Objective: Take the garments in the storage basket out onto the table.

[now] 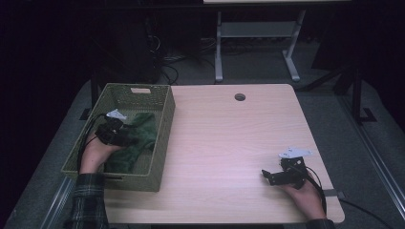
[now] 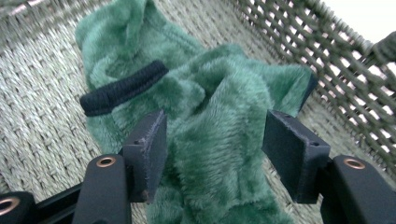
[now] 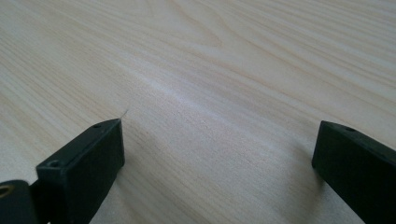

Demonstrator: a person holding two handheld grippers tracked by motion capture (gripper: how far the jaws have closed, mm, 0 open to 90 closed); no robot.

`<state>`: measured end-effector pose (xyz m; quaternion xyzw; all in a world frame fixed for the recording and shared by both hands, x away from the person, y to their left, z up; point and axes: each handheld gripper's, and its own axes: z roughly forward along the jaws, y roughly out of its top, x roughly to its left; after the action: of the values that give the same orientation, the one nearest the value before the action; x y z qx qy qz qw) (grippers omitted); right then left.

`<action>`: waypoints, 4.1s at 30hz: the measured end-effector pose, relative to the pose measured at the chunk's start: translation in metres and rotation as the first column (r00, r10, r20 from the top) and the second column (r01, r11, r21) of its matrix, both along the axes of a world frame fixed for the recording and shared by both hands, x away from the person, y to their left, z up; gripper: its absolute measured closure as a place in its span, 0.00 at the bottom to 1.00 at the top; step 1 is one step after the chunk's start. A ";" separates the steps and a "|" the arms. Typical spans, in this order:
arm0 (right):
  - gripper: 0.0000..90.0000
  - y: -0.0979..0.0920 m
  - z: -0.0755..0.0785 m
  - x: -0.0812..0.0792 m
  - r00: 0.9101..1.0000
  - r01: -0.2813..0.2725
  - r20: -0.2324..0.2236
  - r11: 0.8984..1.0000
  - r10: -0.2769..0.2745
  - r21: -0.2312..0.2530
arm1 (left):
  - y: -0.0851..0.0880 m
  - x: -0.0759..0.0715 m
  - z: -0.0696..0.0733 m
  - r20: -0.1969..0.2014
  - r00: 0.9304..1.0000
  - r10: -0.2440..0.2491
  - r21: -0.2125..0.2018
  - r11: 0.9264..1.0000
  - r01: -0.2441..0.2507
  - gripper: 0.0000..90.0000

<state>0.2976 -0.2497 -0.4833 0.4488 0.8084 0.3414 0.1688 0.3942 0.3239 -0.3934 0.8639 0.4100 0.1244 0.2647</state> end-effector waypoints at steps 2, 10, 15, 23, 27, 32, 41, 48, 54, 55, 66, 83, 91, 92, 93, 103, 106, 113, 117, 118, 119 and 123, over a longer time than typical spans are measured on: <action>0.02 0.000 0.000 0.000 1.000 0.000 0.000 1.000 0.000 0.000 | 0.000 0.000 -0.003 -0.007 1.000 0.000 0.000 1.000 0.000 0.45; 0.02 0.000 0.000 0.000 1.000 0.000 0.000 1.000 0.000 0.000 | -0.003 0.002 -0.012 -0.053 0.998 -0.025 0.045 0.999 0.028 0.56; 0.02 0.000 0.000 0.000 1.000 -0.001 0.000 1.000 0.001 0.000 | -0.003 0.002 -0.012 -0.094 0.995 -0.029 0.047 0.998 0.034 0.82; 0.02 0.000 0.000 0.000 1.000 0.000 0.000 1.000 0.000 0.000 | 0.000 0.002 -0.007 -0.141 0.990 -0.014 -0.011 1.000 0.012 0.96; 0.02 0.000 0.000 0.000 1.000 0.000 0.000 1.000 0.000 0.000 | 0.004 -0.001 0.005 -0.109 0.994 0.004 -0.082 0.997 -0.013 0.97; 0.02 0.000 0.000 0.000 1.000 -0.001 0.000 1.000 0.001 0.000 | 0.010 -0.006 0.020 -0.073 0.997 0.037 -0.205 0.977 -0.051 0.97; 0.02 0.000 0.000 0.000 1.000 0.000 0.000 1.000 0.000 0.000 | 0.015 -0.013 0.043 0.009 0.997 0.074 -0.317 0.946 -0.067 0.97; 0.02 0.000 0.000 0.000 1.000 0.001 0.001 1.000 -0.001 -0.002 | 0.011 -0.015 0.059 0.060 0.995 0.077 -0.350 0.935 -0.051 0.97; 0.02 0.000 0.000 0.000 1.000 -0.002 0.001 1.000 0.002 -0.004 | 0.009 -0.012 0.079 0.105 0.991 0.085 -0.380 0.924 -0.039 0.97; 0.02 0.000 0.000 0.000 1.000 -0.001 0.001 1.000 0.001 -0.004 | 0.009 -0.012 0.082 0.107 0.990 0.086 -0.384 0.922 -0.039 0.97; 0.02 -0.001 0.000 -0.001 1.000 -0.001 0.001 1.000 0.001 -0.006 | 0.008 -0.013 0.117 0.158 0.985 0.074 -0.430 0.903 0.002 0.97; 0.02 -0.001 0.000 -0.001 1.000 -0.001 0.001 1.000 0.001 -0.005 | -0.016 -0.018 0.162 0.244 0.970 0.011 -0.466 0.878 0.108 0.98; 0.02 -0.001 0.000 -0.001 1.000 -0.001 0.001 1.000 0.001 -0.006 | -0.044 -0.019 0.186 0.289 0.956 -0.050 -0.466 0.865 0.186 0.98; 0.02 -0.001 0.000 -0.001 1.000 -0.001 0.002 1.000 0.001 -0.006 | -0.049 -0.019 0.188 0.293 0.954 -0.059 -0.469 0.861 0.197 0.98; 0.02 -0.001 0.000 -0.001 1.000 -0.001 0.002 1.000 0.001 -0.006 | -0.054 -0.018 0.189 0.295 0.953 -0.063 -0.474 0.857 0.204 0.98; 0.02 -0.001 0.000 -0.001 1.000 0.000 0.002 1.000 0.000 -0.007 | -0.109 -0.011 0.183 0.293 0.946 -0.138 -0.494 0.825 0.274 0.98; 0.02 -0.001 0.000 -0.001 1.000 0.001 0.001 1.000 -0.001 -0.005 | -0.124 -0.009 0.177 0.289 0.945 -0.155 -0.502 0.816 0.287 0.98; 0.02 0.000 0.000 -0.001 1.000 0.000 -0.003 1.000 0.000 -0.004 | -0.153 -0.007 0.164 0.272 0.942 -0.196 -0.521 0.793 0.315 0.98; 0.02 0.000 0.000 -0.002 1.000 0.000 -0.004 1.000 0.000 -0.003 | -0.169 -0.007 0.155 0.258 0.940 -0.222 -0.521 0.787 0.329 0.98; 0.02 0.000 0.000 -0.002 1.000 0.000 -0.004 1.000 0.000 -0.003 | -0.173 -0.007 0.153 0.254 0.940 -0.228 -0.521 0.786 0.331 0.98; 0.02 0.000 0.000 -0.002 1.000 -0.001 -0.004 1.000 0.001 -0.003 | -0.177 -0.007 0.151 0.250 0.939 -0.237 -0.516 0.787 0.337 0.98; 0.02 0.000 0.000 -0.002 1.000 -0.002 -0.004 1.000 0.002 -0.002 | -0.192 -0.008 0.140 0.233 0.937 -0.260 -0.516 0.783 0.346 0.98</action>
<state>0.2959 -0.2498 -0.4830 0.4487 0.8096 0.3396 0.1672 0.3865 0.1322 -0.2532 0.7940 0.2627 0.0213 0.5478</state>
